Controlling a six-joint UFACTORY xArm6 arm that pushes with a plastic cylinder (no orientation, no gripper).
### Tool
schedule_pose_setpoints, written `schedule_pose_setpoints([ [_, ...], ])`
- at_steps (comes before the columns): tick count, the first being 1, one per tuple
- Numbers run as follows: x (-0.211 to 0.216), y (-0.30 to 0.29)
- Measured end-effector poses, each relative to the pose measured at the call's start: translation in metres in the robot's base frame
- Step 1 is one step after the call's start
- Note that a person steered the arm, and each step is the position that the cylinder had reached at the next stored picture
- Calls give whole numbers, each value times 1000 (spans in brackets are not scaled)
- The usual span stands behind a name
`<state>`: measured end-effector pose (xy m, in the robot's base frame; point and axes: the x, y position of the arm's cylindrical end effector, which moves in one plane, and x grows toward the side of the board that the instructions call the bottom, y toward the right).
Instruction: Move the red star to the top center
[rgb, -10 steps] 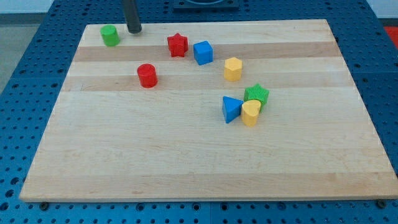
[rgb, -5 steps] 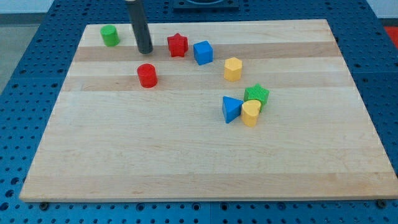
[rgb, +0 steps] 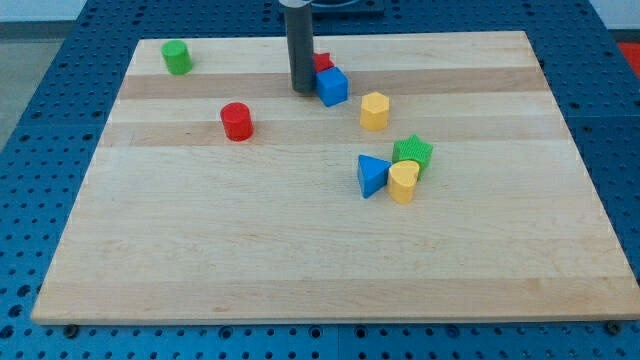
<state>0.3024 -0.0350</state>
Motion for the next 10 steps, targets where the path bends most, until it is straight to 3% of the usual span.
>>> schedule_pose_setpoints([
  [10, -37, 37],
])
